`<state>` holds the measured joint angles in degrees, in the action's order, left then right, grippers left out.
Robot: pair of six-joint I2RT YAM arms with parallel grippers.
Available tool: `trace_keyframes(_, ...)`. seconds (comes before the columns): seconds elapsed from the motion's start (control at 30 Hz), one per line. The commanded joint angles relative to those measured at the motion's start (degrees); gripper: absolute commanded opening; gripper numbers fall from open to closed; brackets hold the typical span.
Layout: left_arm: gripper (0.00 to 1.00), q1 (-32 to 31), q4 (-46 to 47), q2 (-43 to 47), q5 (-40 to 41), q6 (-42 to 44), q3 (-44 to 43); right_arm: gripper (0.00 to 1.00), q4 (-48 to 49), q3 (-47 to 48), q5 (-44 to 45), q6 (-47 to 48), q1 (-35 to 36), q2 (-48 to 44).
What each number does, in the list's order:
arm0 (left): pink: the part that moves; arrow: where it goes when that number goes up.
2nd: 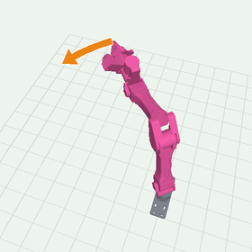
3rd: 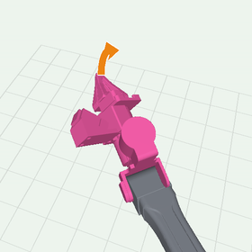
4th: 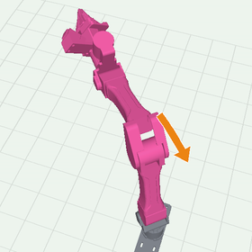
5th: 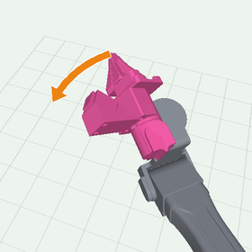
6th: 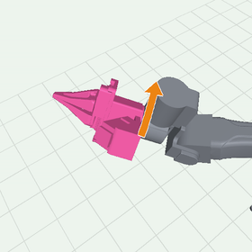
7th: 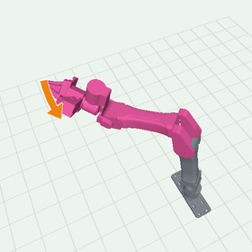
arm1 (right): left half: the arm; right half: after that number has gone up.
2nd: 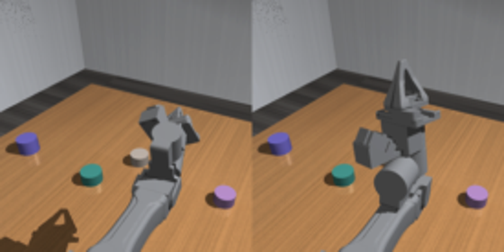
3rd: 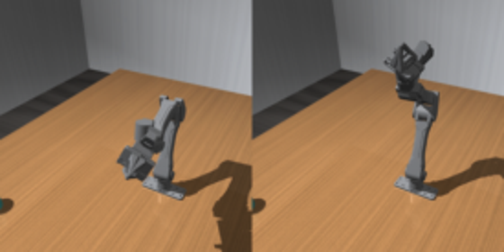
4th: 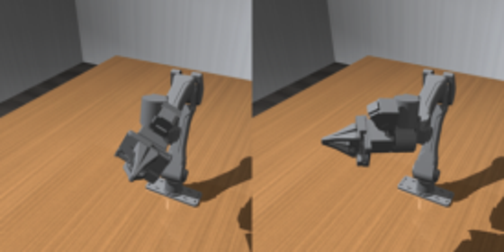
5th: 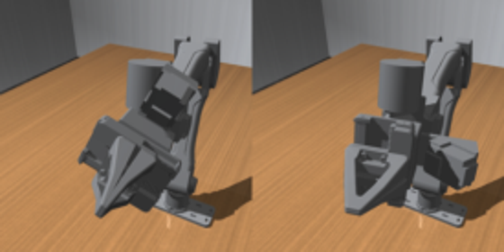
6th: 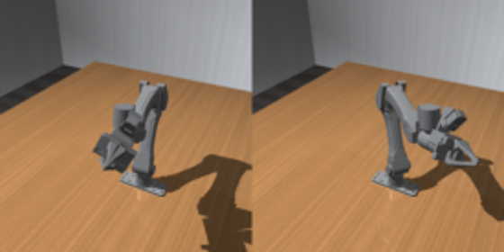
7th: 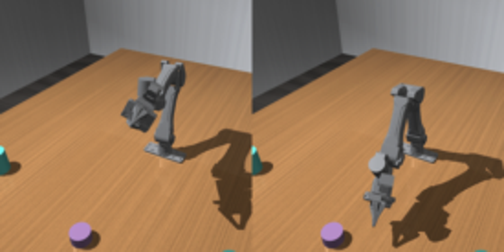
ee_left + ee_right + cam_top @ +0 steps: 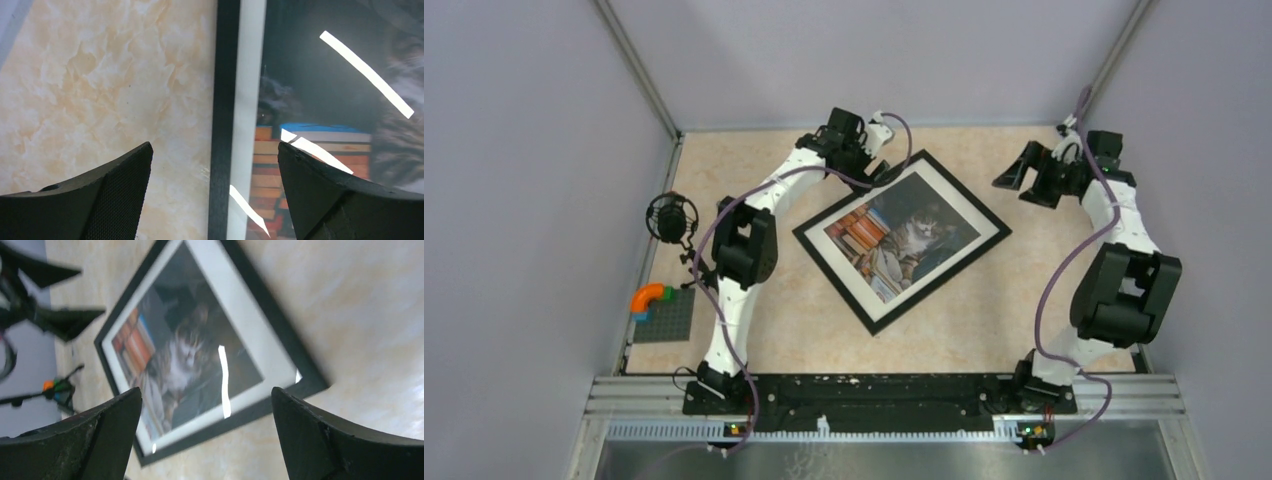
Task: Take the photo out of the frame
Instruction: Adjust the photo frame at the center of the board.
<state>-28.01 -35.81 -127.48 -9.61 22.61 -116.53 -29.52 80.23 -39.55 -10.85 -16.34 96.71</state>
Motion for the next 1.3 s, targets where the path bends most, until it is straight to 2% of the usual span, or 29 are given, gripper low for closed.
trace_keyframes(0.0,0.98,2.3,2.7,-4.0,0.8,-0.7,-3.9,0.98,-1.0,-12.7,-3.3,1.0,3.0,-8.9)
trace_keyframes(0.17,0.98,4.1,2.5,-8.2,-1.5,-1.7,-5.9,0.98,-2.5,-21.5,-2.0,3.6,3.0,-9.7)
trace_keyframes(0.27,0.98,4.5,1.1,-9.2,-2.5,-2.5,-5.4,0.97,-3.7,-23.1,-1.4,3.9,3.0,-7.0)
trace_keyframes(0.53,0.91,4.8,2.4,-3.6,-7.0,-3.6,7.7,0.96,2.6,-26.3,1.2,1.1,3.8,-0.9)
trace_keyframes(0.87,0.83,3.6,0.8,9.2,-13.6,-7.7,25.3,0.96,12.3,-17.8,2.5,-5.3,7.5,11.5)
trace_keyframes(1.1,0.82,-0.8,0.4,15.1,-16.3,-9.4,35.5,0.96,15.8,-7.2,3.8,-9.4,9.6,18.3)
trace_keyframes(1.2,0.86,-2.5,0.4,17.3,-13.3,-11.3,35.2,0.95,15.9,-5.0,2.7,-10.2,10.8,18.4)
trace_keyframes(1.27,0.87,-2.6,1.4,19.0,-7.1,-15.6,32.5,0.96,16.0,-5.5,1.7,-10.3,10.8,16.2)
